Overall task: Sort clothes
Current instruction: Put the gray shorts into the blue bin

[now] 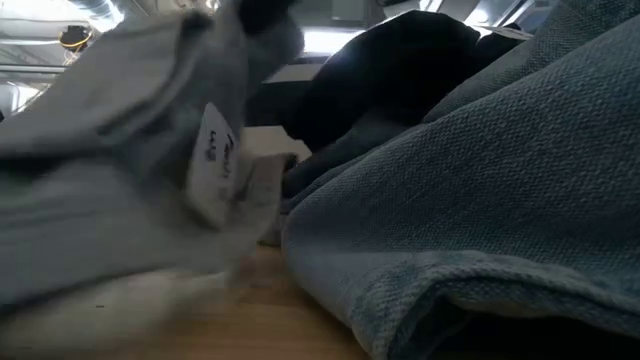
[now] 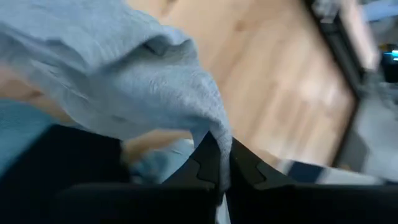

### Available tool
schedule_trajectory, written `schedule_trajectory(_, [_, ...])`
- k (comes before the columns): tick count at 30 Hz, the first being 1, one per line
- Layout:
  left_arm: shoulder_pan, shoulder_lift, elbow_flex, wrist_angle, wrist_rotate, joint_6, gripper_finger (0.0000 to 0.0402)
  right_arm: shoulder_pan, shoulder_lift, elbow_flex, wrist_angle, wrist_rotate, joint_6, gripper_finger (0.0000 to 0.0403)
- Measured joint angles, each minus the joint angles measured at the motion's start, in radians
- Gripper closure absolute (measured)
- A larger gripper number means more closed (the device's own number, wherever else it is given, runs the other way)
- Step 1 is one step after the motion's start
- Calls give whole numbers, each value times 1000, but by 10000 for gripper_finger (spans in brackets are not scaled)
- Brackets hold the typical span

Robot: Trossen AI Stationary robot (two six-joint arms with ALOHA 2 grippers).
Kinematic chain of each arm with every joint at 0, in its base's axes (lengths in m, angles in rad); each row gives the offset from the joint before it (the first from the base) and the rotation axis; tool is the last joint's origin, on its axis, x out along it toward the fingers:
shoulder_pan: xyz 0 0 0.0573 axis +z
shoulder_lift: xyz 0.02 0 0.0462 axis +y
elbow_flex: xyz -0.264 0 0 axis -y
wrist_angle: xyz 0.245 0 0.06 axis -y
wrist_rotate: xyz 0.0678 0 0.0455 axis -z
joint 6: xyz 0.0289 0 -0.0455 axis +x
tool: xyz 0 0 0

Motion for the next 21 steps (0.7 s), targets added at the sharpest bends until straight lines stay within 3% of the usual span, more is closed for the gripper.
schedule_trajectory(21, [0, 0, 0, -4, 0, 7, 343, -3, -259, 0, -86, 445, -2, 376])
